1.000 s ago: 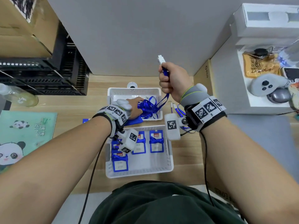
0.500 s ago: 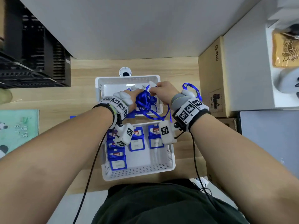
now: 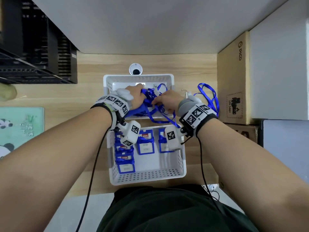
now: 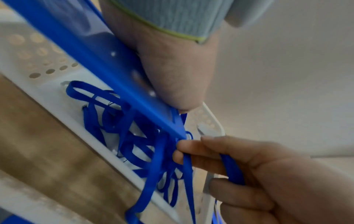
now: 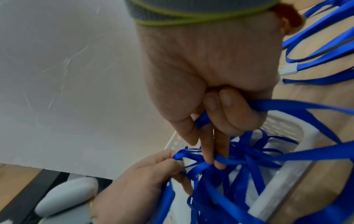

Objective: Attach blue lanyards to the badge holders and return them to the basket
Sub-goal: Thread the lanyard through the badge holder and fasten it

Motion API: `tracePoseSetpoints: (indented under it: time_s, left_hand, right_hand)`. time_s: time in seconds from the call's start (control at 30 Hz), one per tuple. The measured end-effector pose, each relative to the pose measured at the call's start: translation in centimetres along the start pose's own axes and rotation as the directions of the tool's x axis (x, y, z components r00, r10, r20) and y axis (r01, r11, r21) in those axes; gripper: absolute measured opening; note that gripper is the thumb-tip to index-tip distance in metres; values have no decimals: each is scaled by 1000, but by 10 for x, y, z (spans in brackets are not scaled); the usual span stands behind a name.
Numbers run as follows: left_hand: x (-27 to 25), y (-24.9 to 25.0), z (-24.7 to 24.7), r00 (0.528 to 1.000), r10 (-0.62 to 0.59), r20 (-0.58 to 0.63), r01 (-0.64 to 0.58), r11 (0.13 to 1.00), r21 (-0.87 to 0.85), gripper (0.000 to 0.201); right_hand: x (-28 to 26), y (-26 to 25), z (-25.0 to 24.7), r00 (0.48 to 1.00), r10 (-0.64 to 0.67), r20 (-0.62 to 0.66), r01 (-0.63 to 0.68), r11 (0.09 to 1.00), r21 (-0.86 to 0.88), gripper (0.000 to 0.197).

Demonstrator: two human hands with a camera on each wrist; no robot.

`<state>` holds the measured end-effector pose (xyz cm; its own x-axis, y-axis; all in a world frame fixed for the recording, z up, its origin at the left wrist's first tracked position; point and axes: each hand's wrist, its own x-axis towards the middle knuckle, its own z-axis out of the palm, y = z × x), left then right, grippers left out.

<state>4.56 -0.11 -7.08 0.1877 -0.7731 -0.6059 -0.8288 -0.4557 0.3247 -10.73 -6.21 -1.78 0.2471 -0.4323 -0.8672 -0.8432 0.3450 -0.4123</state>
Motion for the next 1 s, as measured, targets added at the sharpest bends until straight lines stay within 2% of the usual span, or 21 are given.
tracePoseSetpoints:
  time_s: [0.17, 0.33, 0.5, 0.6, 0.77, 0.83, 0.9, 1.0]
  left_hand:
    - [-7, -11, -25, 984, -157, -87, 141, 976, -164, 24]
    - [-10, -31, -41, 943, -270, -192, 214, 939, -269, 30]
    - [-27, -32, -53, 921, -296, -252, 231, 938, -258, 37]
    - [-36, -33, -58, 909, -321, -264, 262, 936, -235, 32]
    - [-53, -39, -63, 933, -317, -170, 277, 935, -220, 19]
    - [-57, -34, -62, 931, -331, -150, 296, 930, -216, 20]
    - [-71, -21, -61, 941, -299, -161, 266, 944, -195, 38]
    - [-89, 2, -59, 981, -110, -157, 91, 988, -125, 65]
  right_hand:
    - [-4, -8, -19, 994, 1, -107, 23, 974, 224, 22]
    - [-14, -8, -33, 980, 2, -197, 50, 965, 259, 28]
    - [-35, -13, -41, 973, -43, -227, 125, 925, 360, 30]
    - [-49, -16, -49, 961, -97, -258, 197, 897, 396, 33]
    - [-85, -25, -61, 946, -228, -230, 314, 819, 481, 37]
    - [-97, -31, -62, 939, -283, -196, 344, 799, 493, 39]
    - [-114, -36, -60, 921, -347, -177, 387, 771, 505, 41]
    - [-136, -47, -57, 888, -429, -164, 448, 731, 514, 44]
